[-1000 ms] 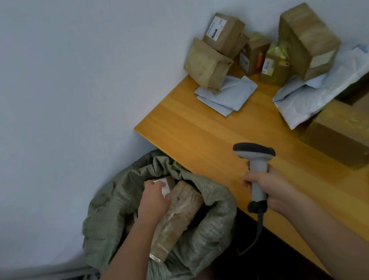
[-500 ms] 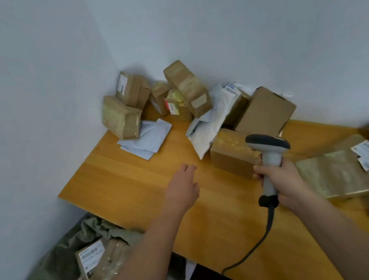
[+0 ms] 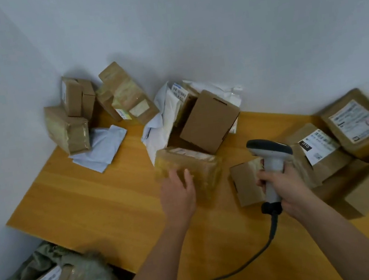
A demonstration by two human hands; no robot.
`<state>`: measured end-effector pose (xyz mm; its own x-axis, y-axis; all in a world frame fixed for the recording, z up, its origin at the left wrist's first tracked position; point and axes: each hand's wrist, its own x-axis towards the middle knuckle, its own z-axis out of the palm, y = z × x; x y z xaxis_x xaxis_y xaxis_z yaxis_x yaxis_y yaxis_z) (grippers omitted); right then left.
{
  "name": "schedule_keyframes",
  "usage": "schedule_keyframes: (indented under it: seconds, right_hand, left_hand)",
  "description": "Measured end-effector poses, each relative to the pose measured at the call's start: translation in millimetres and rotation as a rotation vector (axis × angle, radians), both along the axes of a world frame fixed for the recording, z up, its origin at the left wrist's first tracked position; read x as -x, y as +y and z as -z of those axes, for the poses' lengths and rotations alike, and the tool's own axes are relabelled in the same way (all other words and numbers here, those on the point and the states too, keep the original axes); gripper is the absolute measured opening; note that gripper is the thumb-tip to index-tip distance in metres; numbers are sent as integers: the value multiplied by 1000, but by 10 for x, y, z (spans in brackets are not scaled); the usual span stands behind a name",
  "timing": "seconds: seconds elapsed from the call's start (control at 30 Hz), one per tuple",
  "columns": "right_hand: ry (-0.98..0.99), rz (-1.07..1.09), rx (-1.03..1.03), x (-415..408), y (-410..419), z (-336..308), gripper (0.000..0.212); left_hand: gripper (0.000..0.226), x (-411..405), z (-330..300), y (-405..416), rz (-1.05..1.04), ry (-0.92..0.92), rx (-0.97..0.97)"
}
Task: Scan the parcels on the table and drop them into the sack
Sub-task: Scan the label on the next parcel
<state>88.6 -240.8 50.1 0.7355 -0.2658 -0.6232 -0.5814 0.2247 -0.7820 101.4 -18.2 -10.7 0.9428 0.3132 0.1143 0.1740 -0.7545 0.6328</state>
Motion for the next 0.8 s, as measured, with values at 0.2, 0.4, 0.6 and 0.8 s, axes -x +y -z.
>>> schedule_keyframes:
  seconds: [0.2, 0.4, 0.6, 0.8]
  right_hand:
    - [11, -200, -10, -156, 226, 125, 15]
    - [61, -482, -17, -268, 559, 168, 27]
    - [83, -655, -48, -119, 804, 233, 24]
    - [67, -664, -12, 45, 1035, 227, 35]
  left_hand:
    - [91, 109, 192, 204, -764, 411, 895]
    - [98, 325, 244, 355, -543, 616, 1054]
    - [110, 557, 220, 384, -363, 719, 1141]
    - [104, 611, 47, 517, -263, 482, 1093]
